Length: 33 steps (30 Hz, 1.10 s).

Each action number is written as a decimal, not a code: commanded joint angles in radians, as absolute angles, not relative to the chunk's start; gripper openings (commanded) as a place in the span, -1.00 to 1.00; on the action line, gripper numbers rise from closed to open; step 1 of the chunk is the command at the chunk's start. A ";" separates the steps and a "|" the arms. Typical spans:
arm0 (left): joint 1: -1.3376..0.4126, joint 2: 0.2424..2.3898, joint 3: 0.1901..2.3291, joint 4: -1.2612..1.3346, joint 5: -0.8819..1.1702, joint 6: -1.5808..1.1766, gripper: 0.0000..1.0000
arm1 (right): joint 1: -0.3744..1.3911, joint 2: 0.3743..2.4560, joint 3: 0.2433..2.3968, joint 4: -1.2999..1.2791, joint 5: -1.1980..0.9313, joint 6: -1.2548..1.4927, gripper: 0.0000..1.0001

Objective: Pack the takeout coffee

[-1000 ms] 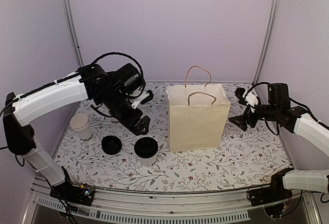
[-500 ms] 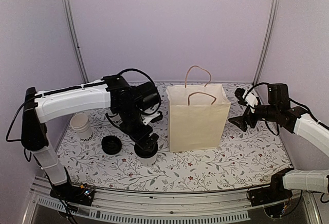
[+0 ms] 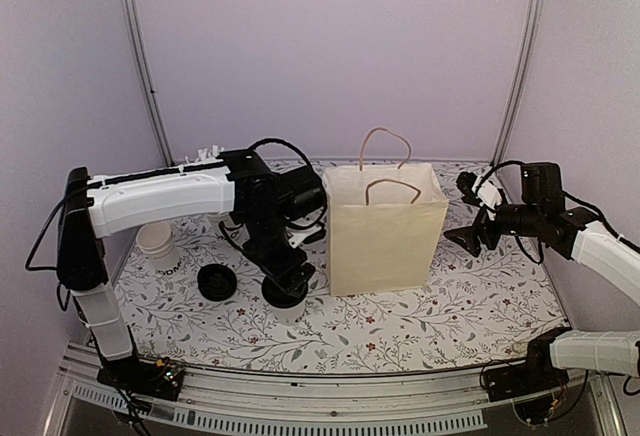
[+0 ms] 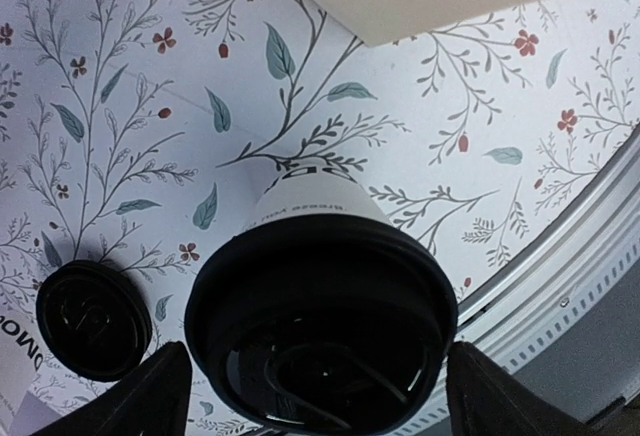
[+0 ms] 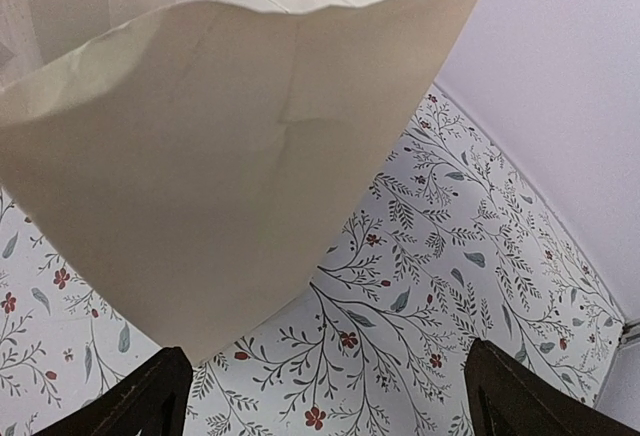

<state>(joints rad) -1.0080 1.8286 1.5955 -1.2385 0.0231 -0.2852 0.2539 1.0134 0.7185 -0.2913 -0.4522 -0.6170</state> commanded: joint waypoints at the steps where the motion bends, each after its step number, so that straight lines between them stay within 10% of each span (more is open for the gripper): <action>1: -1.014 1.848 1.621 -1.248 0.025 -0.287 0.74 | 0.247 0.999 0.708 -0.302 -0.469 -0.621 0.97; 33: -1.050 1.812 1.676 -1.316 0.003 -0.355 0.35 | 0.248 0.995 0.721 -0.304 -0.480 -0.611 0.97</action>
<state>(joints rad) -1.0351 1.8427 1.6291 -1.2858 0.0105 -0.3382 0.2539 1.0134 0.7185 -0.2916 -0.4599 -0.6178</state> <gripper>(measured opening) 0.733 0.985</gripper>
